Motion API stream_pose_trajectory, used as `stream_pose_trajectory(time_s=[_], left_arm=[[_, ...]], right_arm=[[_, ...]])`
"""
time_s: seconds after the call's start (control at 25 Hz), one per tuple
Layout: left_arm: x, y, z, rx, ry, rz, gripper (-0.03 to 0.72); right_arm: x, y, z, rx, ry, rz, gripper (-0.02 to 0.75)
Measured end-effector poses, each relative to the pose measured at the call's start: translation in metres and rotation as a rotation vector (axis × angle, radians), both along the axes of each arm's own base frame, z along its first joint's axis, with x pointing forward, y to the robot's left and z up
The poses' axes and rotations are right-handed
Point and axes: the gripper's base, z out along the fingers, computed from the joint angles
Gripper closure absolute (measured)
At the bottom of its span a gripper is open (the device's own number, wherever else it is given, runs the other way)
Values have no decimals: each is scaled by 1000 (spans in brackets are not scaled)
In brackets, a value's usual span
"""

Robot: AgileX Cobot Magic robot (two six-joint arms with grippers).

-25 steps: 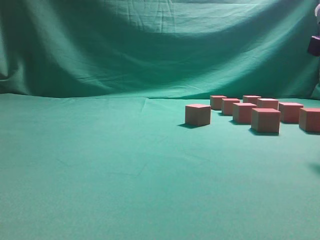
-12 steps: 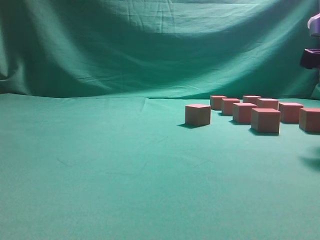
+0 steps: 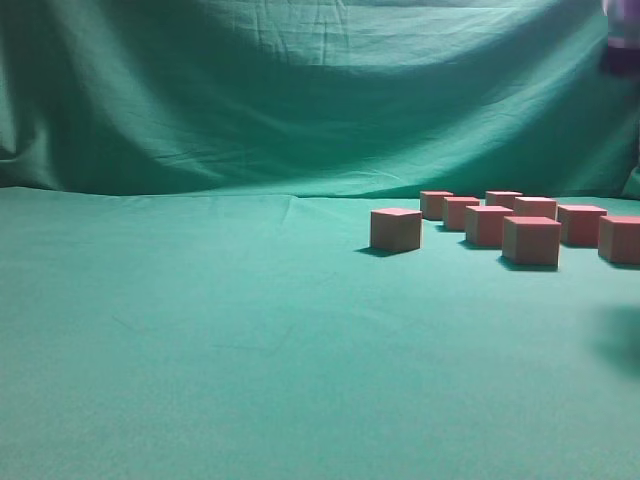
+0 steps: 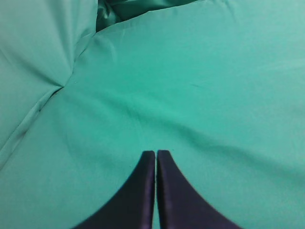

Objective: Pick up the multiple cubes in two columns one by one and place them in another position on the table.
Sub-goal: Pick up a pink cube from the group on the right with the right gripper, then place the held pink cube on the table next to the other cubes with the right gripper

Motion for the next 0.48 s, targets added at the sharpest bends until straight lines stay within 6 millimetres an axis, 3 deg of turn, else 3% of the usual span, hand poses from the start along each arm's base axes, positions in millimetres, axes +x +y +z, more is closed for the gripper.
stream_pose_trajectory(time_s=[0.12,0.24,0.36,0.48], left_arm=[[0,0,0,0,0,0,688],[0,0,0,0,0,0,688],[0,0,0,0,0,0,688],[0,0,0,0,0,0,688]], right_arm=[[13,14,41,4,-78,140,437],[28,44,82,-6,-202,330,437],[46,80,104,-28,-270,518,437],[65,118,107,-58,-281,705,437]])
